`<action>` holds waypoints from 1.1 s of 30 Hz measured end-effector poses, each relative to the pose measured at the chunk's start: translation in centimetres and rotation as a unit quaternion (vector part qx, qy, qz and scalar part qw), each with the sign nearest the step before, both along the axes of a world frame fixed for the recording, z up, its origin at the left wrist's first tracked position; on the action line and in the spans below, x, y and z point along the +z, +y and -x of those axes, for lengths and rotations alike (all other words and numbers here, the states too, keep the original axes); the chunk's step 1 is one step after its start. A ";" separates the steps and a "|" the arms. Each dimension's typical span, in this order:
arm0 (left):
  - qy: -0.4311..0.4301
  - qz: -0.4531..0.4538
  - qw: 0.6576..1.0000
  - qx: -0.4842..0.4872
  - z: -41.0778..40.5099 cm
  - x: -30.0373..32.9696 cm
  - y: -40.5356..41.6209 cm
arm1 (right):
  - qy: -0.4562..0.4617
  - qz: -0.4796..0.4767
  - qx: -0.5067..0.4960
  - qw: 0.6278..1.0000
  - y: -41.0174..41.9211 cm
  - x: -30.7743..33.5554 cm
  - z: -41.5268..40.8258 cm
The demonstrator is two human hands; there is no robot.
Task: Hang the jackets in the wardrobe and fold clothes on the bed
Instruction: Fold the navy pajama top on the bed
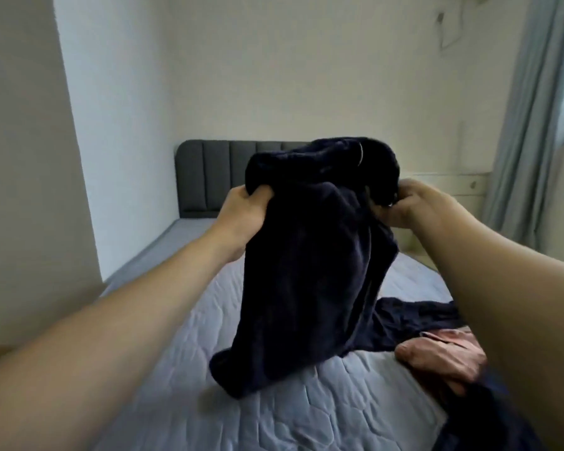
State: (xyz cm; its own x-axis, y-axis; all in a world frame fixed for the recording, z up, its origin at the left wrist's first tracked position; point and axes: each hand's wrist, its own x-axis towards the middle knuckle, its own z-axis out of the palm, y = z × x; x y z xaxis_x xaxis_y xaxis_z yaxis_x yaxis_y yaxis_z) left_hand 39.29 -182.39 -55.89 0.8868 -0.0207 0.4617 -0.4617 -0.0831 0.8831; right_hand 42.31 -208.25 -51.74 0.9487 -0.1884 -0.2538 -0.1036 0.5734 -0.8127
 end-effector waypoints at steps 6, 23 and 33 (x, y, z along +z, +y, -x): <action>0.062 0.199 0.978 -0.007 1.8 7.3 5.2 | -0.108 0.172 -0.025 0.979 7.9 9.6 -1.0; 0.362 -0.341 0.760 0.419 -3.6 -30.1 34.3 | -0.088 0.750 0.324 0.569 38.1 -35.9 -12.4; 0.366 -0.443 0.802 0.163 -17.0 -29.1 33.0 | -0.064 0.818 0.195 0.538 33.5 -38.5 -11.7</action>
